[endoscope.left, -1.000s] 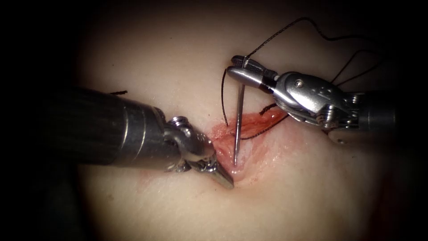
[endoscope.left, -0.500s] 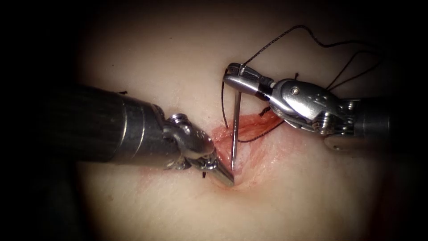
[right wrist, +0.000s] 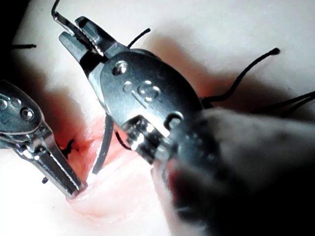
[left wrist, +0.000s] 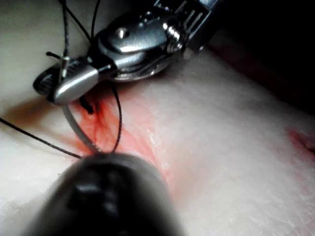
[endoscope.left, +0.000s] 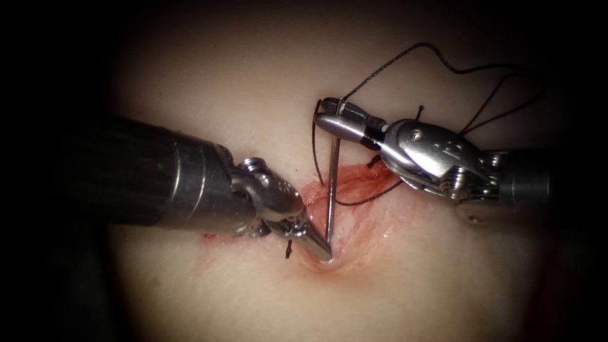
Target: Wound Closure
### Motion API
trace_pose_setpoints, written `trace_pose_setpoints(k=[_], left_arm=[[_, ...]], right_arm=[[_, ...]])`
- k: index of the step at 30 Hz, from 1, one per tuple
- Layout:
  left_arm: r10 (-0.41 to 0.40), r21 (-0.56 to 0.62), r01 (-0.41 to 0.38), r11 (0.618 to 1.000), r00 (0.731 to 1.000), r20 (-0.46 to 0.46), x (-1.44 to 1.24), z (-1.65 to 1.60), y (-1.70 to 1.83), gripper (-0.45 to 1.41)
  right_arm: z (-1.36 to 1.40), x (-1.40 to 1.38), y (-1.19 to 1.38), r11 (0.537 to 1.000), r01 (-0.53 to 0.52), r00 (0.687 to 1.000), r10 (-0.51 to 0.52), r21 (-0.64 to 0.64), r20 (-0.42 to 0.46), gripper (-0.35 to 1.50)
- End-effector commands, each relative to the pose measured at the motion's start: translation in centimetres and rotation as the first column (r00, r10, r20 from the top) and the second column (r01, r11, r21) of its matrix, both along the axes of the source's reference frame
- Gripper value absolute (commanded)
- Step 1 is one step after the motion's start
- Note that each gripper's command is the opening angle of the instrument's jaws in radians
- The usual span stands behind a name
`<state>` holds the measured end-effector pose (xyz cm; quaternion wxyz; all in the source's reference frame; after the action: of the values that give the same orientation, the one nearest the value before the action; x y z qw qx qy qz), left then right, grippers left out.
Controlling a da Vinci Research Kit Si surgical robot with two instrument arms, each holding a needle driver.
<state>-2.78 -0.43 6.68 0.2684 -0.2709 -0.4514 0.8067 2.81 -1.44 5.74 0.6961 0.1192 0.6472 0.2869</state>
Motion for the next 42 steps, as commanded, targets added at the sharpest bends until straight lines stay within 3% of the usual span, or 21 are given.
trace_pose_setpoints(k=[1, 16, 30, 42], left_arm=[[0.001, 0.003, -0.001, 1.000, 1.000, 0.002, -0.03, 0.03, 0.00, -0.45], [-0.077, -0.013, 0.077, 0.997, 0.997, -0.003, 0.30, -0.19, 0.35, -0.45], [-0.016, 0.004, 0.016, 1.000, 1.000, 0.003, 0.24, -0.19, 0.20, -0.45], [0.077, 0.036, -0.077, 0.996, 0.997, 0.004, 0.07, -0.20, -0.21, -0.45]], right_arm=[[0.03, 0.08, -0.01, 1.000, 0.002, 1.000, -0.002, 0.008, -0.001, -0.35], [0.09, 0.07, -0.07, 0.999, 0.005, 1.000, -0.006, 0.039, 0.013, -0.35], [0.08, 0.09, -0.10, 0.997, 0.000, 1.000, -0.001, 0.079, 0.009, -0.35], [-0.01, 0.06, 0.05, 0.996, -0.015, 1.000, 0.015, 0.093, 0.005, -0.35]])
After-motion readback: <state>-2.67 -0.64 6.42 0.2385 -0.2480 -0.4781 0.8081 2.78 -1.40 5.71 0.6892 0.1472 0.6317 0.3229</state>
